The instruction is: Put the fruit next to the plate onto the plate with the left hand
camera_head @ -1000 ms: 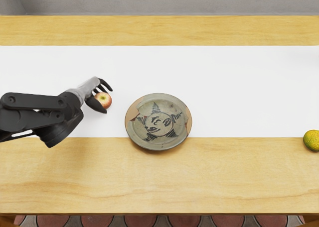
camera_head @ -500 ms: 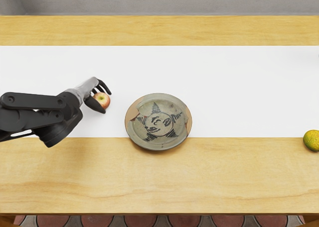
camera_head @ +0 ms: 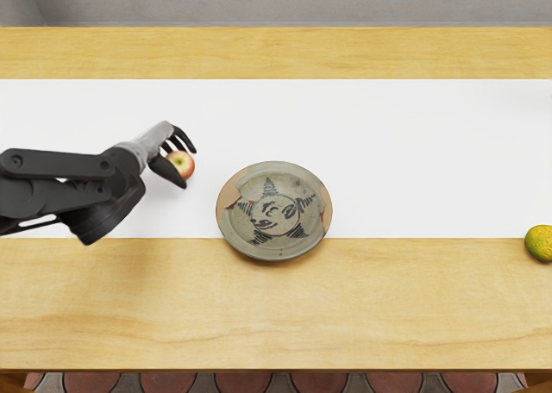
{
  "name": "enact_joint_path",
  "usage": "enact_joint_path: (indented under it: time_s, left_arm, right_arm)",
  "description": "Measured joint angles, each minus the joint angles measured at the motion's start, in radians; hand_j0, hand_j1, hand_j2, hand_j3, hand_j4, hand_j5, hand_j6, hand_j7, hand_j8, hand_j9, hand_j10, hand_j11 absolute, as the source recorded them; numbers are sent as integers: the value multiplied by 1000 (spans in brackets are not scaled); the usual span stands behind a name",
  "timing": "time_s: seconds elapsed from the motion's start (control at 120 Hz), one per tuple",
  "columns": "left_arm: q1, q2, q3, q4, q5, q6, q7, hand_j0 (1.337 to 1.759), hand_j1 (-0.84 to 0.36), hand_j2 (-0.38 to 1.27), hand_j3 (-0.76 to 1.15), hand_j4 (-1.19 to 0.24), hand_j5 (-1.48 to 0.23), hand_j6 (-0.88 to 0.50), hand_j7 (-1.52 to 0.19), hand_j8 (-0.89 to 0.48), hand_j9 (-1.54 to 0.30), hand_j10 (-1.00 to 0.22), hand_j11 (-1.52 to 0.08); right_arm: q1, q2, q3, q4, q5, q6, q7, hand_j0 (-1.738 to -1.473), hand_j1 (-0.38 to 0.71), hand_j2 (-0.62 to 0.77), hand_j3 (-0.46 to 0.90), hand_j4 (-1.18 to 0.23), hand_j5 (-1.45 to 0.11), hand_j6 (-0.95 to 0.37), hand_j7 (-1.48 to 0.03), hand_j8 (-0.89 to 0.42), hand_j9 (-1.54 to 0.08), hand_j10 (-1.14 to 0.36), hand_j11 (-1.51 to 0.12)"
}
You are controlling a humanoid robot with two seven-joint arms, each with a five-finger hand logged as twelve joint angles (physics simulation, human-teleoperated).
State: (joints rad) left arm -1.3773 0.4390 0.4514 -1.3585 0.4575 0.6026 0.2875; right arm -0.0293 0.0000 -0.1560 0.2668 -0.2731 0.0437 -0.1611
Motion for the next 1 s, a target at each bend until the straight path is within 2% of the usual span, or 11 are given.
enact_joint_path:
  time_s: [0.692, 1.0]
  left_arm:
    - [-37, -59, -74, -31, 1, -1, 1, 1658, -289, 364, 0, -597, -792, -479, -792, -463, -784, -601, -783]
    - [-67, -125, -78, -34, 3, 3, 24, 1658, -295, 400, 0, -604, -806, -485, -799, -466, -796, -610, -795]
  right_arm:
    - [0, 0, 0, 0, 0, 0, 0, -1658, -324, -4, 0, -20, -26, -20, -26, -20, -26, -20, -26]
    - [0, 0, 0, 0, 0, 0, 0, -1658, -324, -4, 0, -20, -26, -20, -26, -20, -26, -20, -26]
